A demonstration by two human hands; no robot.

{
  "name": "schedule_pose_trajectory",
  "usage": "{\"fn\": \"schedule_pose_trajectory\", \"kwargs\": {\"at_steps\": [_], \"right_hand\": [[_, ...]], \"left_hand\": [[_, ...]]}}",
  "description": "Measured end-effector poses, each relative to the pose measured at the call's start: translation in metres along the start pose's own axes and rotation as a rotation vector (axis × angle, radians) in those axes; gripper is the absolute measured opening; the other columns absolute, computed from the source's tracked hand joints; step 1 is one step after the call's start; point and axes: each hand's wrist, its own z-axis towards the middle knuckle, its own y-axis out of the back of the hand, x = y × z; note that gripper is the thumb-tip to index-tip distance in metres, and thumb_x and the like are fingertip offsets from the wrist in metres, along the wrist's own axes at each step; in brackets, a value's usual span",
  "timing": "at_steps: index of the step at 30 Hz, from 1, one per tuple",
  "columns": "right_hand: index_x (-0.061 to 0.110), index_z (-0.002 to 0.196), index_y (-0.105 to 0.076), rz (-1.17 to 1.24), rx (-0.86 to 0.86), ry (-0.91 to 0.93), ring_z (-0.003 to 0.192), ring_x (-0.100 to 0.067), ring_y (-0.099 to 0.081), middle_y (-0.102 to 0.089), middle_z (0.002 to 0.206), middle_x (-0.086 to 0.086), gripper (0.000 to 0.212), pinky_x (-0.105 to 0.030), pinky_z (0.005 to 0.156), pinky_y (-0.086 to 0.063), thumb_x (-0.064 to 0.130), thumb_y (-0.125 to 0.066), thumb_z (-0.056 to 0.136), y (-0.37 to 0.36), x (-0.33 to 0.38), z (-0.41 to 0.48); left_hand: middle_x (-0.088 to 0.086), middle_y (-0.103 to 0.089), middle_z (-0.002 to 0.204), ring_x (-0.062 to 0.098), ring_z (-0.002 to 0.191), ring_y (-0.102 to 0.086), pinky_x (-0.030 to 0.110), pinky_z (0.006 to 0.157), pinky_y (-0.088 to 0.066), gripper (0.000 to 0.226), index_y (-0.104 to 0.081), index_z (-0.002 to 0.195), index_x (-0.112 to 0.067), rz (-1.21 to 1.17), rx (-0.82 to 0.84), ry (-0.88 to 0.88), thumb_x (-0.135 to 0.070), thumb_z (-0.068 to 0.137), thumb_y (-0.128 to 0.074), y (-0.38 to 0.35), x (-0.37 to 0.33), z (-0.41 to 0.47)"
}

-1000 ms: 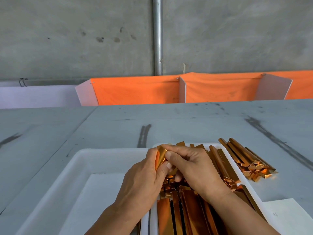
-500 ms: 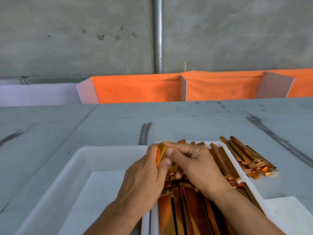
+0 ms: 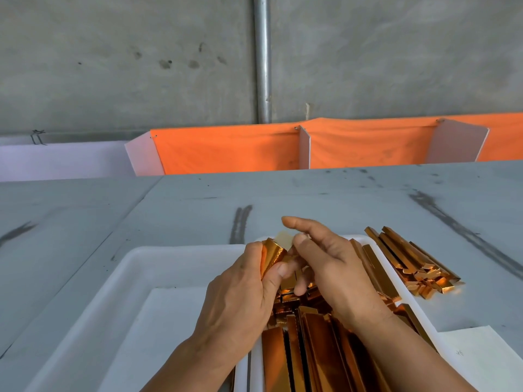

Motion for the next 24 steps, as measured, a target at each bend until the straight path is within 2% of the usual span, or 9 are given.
{"fn": "schedule_pose_trajectory", "kwargs": {"at_steps": [4,8,12,20,24], "right_hand": [[0.03,0.104,-0.071,0.131,-0.034,-0.099,0.045,-0.021,-0.052,-0.07,0.071,-0.016,0.027,-0.025,0.051,-0.051,0.023,-0.045,0.104,0.0022,0.0012,0.0026],[0.02,0.09,-0.075,0.161,0.037,-0.122,0.046,-0.019,-0.049,-0.067,0.069,-0.013,0.03,-0.024,0.05,-0.047,0.026,-0.048,0.102,0.0031,0.0008,0.0022],[0.023,0.088,-0.075,0.121,0.054,-0.076,0.047,-0.019,-0.05,-0.067,0.068,-0.013,0.028,-0.022,0.052,-0.047,0.03,-0.051,0.101,0.0029,0.002,0.0008],[0.022,0.089,-0.076,0.094,0.051,-0.036,0.05,-0.021,-0.052,-0.07,0.075,-0.017,0.018,-0.024,0.055,-0.05,0.037,-0.065,0.091,0.0033,0.0029,-0.0002],[0.027,0.09,-0.076,0.105,0.036,-0.038,0.05,-0.02,-0.054,-0.071,0.073,-0.011,0.009,-0.024,0.054,-0.05,0.033,-0.068,0.089,0.0042,0.0015,0.0006]], "left_hand": [[-0.017,-0.041,0.07,0.0,0.062,-0.05,0.009,0.051,-0.034,0.048,-0.029,0.11,-0.039,0.033,0.006,-0.043,-0.074,0.082,-0.011,0.001,-0.0021,-0.0005],[-0.021,-0.042,0.072,-0.002,0.064,-0.051,0.007,0.051,-0.034,0.044,-0.024,0.106,-0.043,0.028,0.003,-0.056,-0.076,0.081,-0.012,0.0022,-0.0039,-0.001],[-0.021,-0.043,0.074,0.0,0.065,-0.053,0.008,0.053,-0.035,0.045,-0.03,0.109,-0.041,0.054,0.001,-0.072,-0.075,0.084,-0.014,0.0027,-0.0045,-0.0002],[-0.017,-0.043,0.081,0.004,0.068,-0.054,0.011,0.056,-0.039,0.048,-0.027,0.113,-0.039,0.127,0.0,-0.094,-0.075,0.085,-0.012,0.0037,-0.0069,0.0004],[-0.017,-0.047,0.088,0.003,0.072,-0.055,0.014,0.06,-0.045,0.052,-0.03,0.116,-0.038,0.143,0.0,-0.106,-0.075,0.086,-0.01,0.0043,-0.0071,-0.0005]]}}
